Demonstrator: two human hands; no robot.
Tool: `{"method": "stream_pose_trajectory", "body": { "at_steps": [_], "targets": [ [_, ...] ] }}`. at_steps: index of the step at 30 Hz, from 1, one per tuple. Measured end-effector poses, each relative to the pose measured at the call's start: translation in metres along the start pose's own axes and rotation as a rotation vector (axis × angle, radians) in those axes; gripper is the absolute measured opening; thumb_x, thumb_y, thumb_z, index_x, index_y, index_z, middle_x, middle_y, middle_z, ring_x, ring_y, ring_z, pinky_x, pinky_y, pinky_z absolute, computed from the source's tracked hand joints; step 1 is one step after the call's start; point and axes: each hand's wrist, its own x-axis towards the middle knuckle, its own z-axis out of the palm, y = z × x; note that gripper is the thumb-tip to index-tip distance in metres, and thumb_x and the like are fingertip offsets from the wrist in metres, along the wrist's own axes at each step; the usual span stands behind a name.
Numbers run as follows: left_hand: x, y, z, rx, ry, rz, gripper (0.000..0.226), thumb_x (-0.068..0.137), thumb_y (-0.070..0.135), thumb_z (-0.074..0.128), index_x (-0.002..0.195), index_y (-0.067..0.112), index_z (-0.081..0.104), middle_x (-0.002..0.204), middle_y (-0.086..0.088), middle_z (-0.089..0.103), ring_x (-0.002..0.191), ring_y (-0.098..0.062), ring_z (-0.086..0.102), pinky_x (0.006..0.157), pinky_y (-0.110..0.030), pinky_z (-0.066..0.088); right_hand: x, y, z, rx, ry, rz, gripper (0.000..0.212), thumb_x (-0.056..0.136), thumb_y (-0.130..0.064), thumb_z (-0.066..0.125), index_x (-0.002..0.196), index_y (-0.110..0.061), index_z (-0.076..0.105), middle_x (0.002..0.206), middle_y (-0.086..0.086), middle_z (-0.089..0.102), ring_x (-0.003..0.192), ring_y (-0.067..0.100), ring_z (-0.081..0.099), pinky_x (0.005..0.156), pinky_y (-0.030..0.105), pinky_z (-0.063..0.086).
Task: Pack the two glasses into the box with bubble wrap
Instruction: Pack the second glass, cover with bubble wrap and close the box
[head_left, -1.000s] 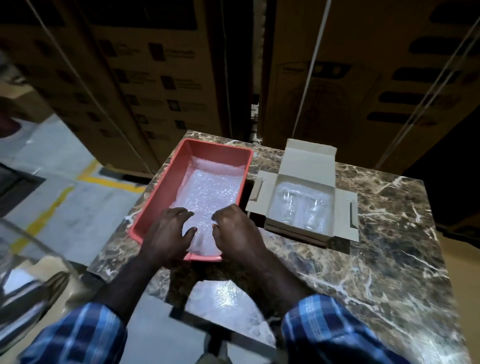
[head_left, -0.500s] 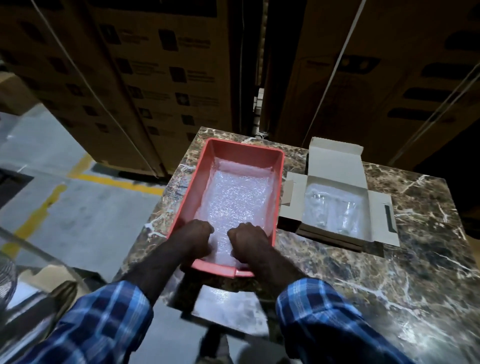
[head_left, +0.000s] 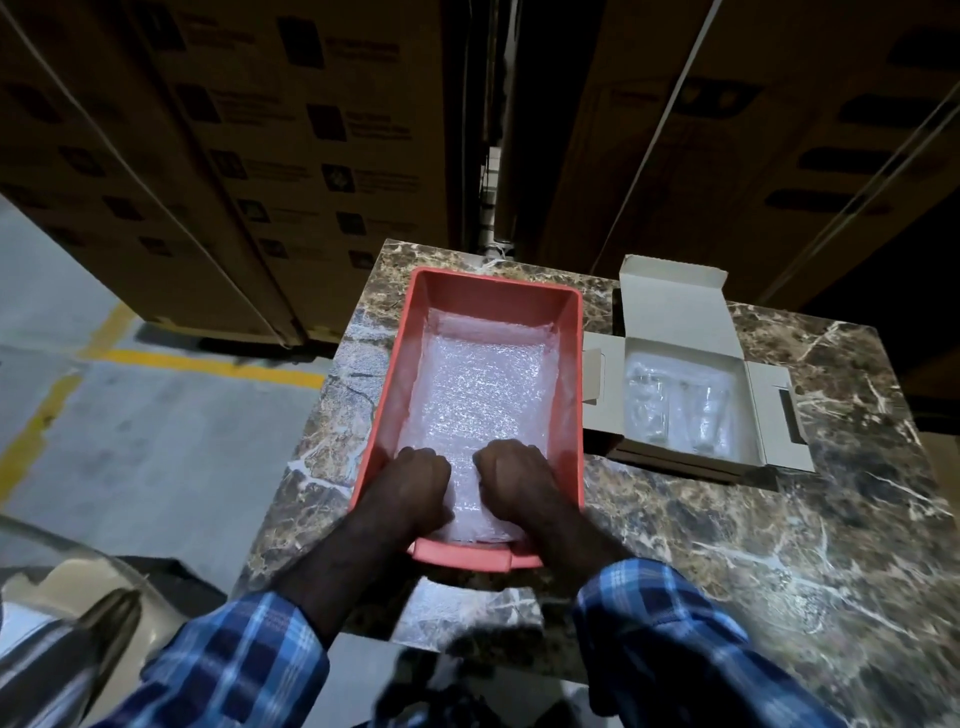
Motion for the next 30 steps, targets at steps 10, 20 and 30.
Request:
{"method": "stream_pose_trajectory", "body": {
  "at_steps": [10, 20, 30],
  "targets": [
    [-0.006, -0.003, 0.000, -0.124, 0.188, -0.009, 0.115, 0.066, 0.084, 0.049, 0.155, 0.012, 0.027, 0.159, -0.013, 0.030, 0.143, -0.031, 0.031, 0.118, -0.044, 0.026, 0.004, 0.001, -0.035, 0.078, 0.170, 0.135, 0.022, 0.093, -0.023, 0.050, 0.102, -0.004, 0.056, 0.107, 0.014, 0.058, 0.102, 0.033, 0.051, 0.082, 0.041, 0.038],
    [-0.015, 0.000, -0.026, -0.329, 0.526, 0.071, 0.064, 0.073, 0.004, 0.058, 0.136, 0.003, 0.055, 0.105, -0.022, 0.071, 0.099, -0.039, 0.066, 0.087, -0.042, 0.053, 0.000, 0.010, -0.073, 0.410, 0.378, 0.105, 0.013, 0.098, -0.025, 0.049, 0.102, -0.013, 0.044, 0.092, 0.006, 0.062, 0.081, 0.027, 0.056, 0.073, 0.042, 0.046],
    [-0.034, 0.017, -0.094, -0.891, 0.591, 0.137, 0.013, 0.097, 0.019, 0.063, 0.105, 0.025, 0.071, 0.086, 0.013, 0.074, 0.081, 0.012, 0.064, 0.073, -0.004, 0.040, -0.029, 0.026, -0.062, 0.014, 0.493, -0.001, 0.074, 0.077, -0.043, 0.078, 0.138, -0.019, 0.043, 0.159, 0.020, 0.024, 0.144, 0.036, 0.025, 0.117, 0.052, 0.023]
  ]
}}
